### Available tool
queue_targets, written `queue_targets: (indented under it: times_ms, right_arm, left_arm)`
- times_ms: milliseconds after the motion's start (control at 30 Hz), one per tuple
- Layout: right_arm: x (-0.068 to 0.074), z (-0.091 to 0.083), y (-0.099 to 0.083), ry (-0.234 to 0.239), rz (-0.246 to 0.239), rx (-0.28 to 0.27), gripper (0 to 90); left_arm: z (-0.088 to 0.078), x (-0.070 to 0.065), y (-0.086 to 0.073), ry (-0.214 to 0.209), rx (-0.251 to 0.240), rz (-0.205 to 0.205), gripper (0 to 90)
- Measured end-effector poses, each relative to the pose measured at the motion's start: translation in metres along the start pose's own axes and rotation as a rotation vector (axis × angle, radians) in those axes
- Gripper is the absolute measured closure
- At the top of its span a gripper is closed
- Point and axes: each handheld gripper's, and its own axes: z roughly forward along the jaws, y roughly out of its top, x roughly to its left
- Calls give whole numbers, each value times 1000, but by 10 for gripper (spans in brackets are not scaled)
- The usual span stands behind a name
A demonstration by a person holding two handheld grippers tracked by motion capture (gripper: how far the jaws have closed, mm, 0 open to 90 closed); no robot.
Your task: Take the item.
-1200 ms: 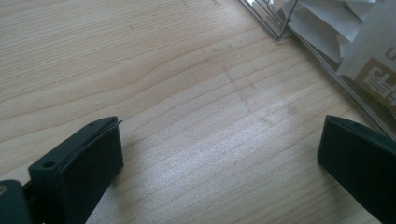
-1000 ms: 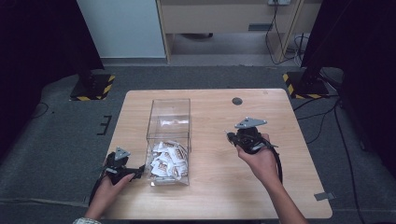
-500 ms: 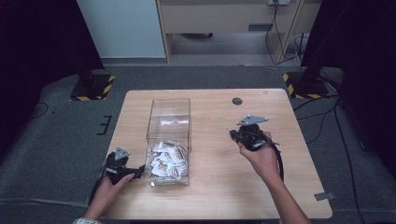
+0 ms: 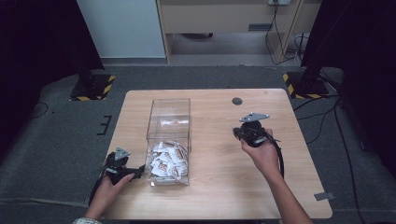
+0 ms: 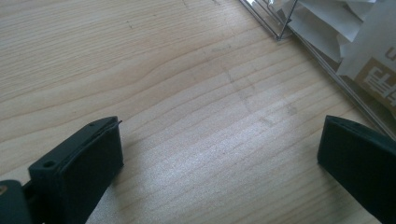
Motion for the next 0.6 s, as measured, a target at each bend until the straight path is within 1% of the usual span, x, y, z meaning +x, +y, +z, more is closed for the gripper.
queue_targets:
  times_ms: [233,467,600]
  right_arm:
    - [-5,9,-3,-4,7,22,884]
    - [-12,14,-13,-13,17,44,882]
    - [-17,19,-18,-12,37,55,882]
  left_arm:
    - [0,0,0,0,0,0,0]
    - [0,0,0,0,0,0,0]
    - [0,0,0,0,0,0,0]
